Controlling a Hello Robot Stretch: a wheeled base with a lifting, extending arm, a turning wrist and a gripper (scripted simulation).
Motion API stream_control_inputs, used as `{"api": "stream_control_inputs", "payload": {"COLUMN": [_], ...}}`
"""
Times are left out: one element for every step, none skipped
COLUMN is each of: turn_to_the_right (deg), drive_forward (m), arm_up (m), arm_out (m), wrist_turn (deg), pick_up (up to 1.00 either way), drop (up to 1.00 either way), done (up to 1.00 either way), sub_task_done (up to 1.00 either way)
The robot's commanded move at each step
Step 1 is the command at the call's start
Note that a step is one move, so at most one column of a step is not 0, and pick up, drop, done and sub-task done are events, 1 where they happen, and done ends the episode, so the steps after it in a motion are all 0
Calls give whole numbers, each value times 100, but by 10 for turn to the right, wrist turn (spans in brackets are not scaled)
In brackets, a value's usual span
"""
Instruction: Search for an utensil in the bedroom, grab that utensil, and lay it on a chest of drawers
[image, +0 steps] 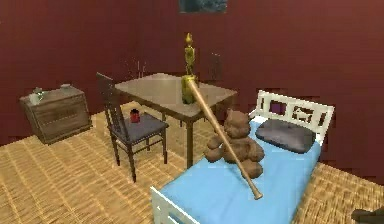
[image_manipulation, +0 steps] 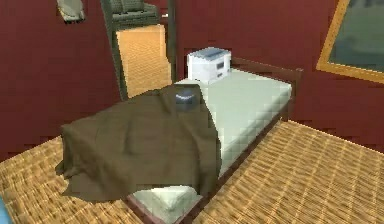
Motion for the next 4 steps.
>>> {"api": "stream_control_inputs", "payload": {"turn_to_the_right": [-420, 0, 0, 300], "drive_forward": [0, 100, 80, 0], "arm_up": [0, 0, 0, 0], "arm_out": [0, 0, 0, 0], "wrist_turn": [0, 0, 0, 0], "pick_up": [0, 0, 0, 0], "drop": [0, 0, 0, 0], "done": [0, 0, 0, 0], "sub_task_done": [0, 0, 0, 0]}}
